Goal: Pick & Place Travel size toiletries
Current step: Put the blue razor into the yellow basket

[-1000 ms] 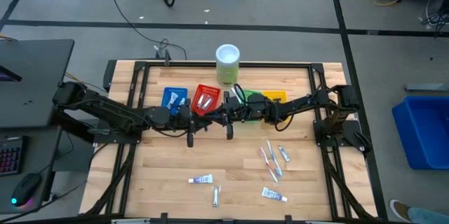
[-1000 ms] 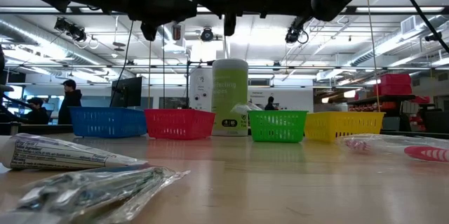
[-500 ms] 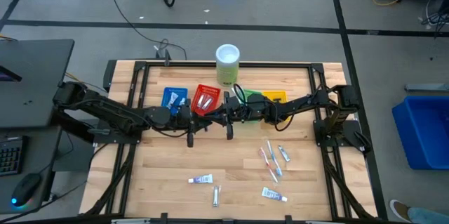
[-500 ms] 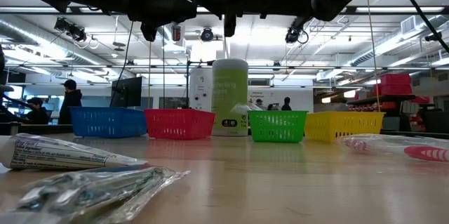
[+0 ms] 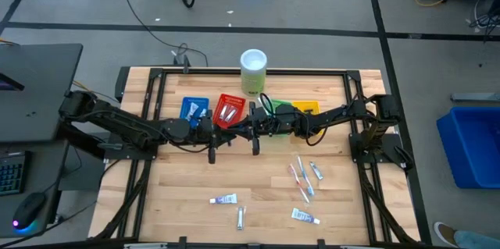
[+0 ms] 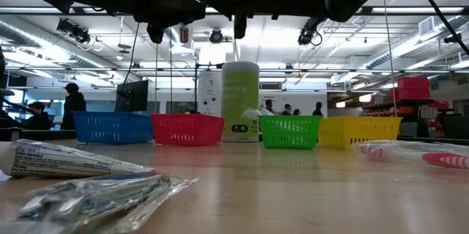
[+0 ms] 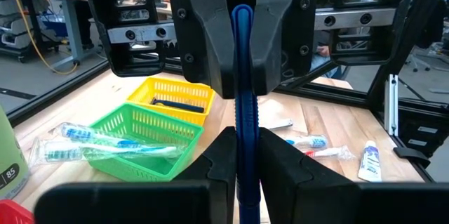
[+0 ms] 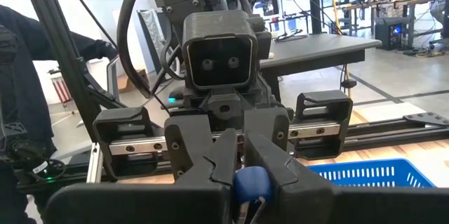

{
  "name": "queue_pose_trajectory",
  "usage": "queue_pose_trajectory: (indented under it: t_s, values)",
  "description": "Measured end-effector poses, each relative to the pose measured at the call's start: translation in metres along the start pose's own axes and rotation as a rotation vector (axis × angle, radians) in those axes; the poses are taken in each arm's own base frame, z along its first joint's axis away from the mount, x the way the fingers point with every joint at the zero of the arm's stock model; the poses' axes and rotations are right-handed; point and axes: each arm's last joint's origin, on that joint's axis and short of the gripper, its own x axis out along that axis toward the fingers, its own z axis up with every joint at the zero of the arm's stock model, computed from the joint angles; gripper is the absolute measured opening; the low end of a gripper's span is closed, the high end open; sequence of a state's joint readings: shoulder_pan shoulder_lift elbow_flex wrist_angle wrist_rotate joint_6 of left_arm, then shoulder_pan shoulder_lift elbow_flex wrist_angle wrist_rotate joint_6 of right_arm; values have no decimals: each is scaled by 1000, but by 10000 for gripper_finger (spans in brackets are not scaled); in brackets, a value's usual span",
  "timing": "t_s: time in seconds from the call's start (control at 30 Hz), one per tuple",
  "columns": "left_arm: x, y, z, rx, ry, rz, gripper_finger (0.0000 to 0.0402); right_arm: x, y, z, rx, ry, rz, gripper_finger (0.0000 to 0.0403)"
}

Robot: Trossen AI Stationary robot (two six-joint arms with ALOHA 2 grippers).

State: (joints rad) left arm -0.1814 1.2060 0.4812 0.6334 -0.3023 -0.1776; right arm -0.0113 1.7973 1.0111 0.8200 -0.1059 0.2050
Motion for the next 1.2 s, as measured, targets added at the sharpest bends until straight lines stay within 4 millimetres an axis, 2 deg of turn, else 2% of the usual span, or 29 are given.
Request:
queue_pose_trajectory:
  t_s: [0.33, 0.67, 1.2]
  values:
    - [0, 0, 0, -2, -1, -1, 51, 0, 0, 0, 0, 1, 0, 25]
    - [0, 0, 2, -3, -12, -2, 74, 0, -1, -4, 7, 30, -4, 25]
    - [0, 0, -1, 4, 19, 3, 74, 0, -2, -8, 28, 75, -15, 25]
